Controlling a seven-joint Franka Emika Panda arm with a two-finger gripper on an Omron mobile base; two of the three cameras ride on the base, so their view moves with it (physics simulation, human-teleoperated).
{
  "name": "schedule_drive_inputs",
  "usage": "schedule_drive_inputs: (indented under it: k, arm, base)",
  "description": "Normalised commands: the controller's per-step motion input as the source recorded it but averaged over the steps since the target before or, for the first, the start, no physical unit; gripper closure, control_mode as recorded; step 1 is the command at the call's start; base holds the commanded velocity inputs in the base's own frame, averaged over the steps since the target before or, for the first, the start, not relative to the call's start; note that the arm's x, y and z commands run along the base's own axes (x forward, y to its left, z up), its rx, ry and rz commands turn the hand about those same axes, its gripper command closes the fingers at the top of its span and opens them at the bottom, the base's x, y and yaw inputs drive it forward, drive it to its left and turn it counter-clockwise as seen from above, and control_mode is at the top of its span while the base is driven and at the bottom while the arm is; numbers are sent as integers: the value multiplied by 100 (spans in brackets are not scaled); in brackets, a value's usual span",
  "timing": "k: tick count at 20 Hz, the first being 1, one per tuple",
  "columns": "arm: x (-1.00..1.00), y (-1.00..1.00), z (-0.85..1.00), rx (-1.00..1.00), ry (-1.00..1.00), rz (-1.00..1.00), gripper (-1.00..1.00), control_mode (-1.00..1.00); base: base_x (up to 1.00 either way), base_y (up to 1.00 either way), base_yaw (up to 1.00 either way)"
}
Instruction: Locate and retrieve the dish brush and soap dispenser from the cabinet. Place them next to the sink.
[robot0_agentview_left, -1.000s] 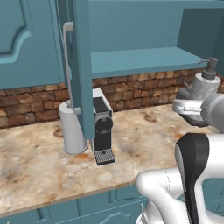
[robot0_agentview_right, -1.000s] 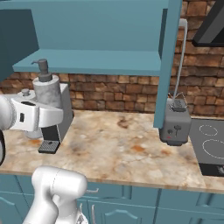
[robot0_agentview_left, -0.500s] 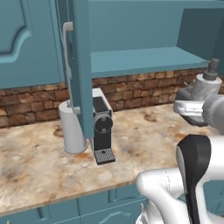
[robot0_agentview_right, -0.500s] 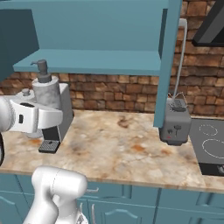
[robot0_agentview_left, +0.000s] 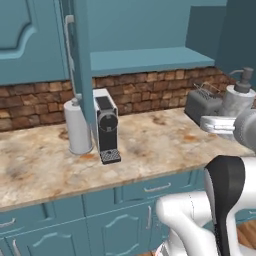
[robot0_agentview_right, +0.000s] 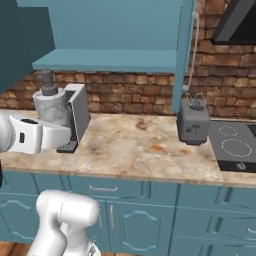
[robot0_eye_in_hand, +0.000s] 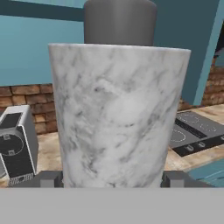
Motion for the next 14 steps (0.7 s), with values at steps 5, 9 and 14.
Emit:
schedule_drive_inputs:
  k: [5, 9, 14]
  arm:
    - [0, 0, 0, 0, 0, 0, 100, 100]
    - [0, 0, 0, 0, 0, 0, 100, 100]
    - [0, 0, 0, 0, 0, 0, 100, 100]
  base:
    - [-51, -1, -9]
    - [-35, -1, -34]
    - [-18, 0, -44]
